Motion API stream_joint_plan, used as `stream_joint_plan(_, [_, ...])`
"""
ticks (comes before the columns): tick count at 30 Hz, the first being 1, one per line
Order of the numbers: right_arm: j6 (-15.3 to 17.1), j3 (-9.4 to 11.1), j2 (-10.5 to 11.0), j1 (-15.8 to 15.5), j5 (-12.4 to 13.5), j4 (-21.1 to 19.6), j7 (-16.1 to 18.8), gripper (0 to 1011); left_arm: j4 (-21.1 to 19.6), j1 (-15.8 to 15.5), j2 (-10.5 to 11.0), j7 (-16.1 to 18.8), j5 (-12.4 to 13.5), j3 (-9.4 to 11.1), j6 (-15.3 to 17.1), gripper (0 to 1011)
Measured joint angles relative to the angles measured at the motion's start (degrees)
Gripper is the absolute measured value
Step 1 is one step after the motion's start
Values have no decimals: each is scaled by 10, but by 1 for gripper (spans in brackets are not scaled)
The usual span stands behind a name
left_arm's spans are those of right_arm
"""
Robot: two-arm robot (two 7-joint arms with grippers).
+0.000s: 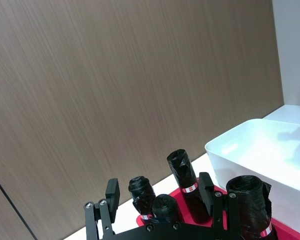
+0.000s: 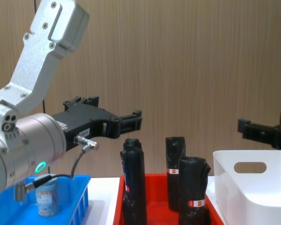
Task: Pick the cotton swabs from the blue box and place them into the white box.
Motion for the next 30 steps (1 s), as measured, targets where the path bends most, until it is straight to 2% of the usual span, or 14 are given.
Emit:
stream_joint_plan(8, [32, -2, -4, 13, 2, 3, 28, 1002, 0, 0, 0, 0, 0, 0, 0, 1004])
stream_joint_plan(17, [86, -4, -11, 37, 12, 17, 69, 1002, 0, 0, 0, 0, 0, 0, 0, 1004])
stream_joint_plan(30, [160, -11, -32, 90, 16, 68, 120, 1001, 0, 0, 0, 0, 0, 0, 0, 1004])
